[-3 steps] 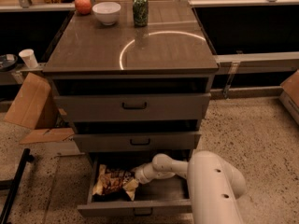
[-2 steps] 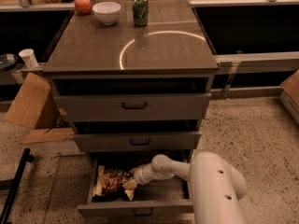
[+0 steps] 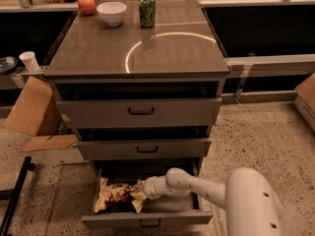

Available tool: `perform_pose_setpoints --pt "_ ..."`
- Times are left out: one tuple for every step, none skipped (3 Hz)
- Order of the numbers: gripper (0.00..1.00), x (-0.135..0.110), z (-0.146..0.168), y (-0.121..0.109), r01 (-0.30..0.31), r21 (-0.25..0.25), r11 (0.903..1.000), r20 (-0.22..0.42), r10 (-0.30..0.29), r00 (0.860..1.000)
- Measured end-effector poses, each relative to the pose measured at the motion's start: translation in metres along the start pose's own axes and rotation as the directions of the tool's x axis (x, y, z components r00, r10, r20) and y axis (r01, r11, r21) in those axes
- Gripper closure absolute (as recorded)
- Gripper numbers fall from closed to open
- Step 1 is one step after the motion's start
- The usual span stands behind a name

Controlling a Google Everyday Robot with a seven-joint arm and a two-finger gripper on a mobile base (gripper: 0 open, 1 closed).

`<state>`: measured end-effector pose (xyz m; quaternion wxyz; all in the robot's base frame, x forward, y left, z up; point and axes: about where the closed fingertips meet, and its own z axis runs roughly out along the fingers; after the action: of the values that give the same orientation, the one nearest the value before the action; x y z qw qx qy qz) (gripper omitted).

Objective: Pick brown chip bag from bottom drawer and place on counter

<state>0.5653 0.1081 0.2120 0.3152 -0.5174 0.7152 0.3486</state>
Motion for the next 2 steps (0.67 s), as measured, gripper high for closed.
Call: perform_pose_setpoints --pt "1.0 -0.03 -0.062 0.042 0.107 0.058 0.9926 0.119 -0.113 0.986" --pt "1.0 -0.036 -0.121 0.073 0.142 0.128 0.9815 0.172 -0.163 0.971"
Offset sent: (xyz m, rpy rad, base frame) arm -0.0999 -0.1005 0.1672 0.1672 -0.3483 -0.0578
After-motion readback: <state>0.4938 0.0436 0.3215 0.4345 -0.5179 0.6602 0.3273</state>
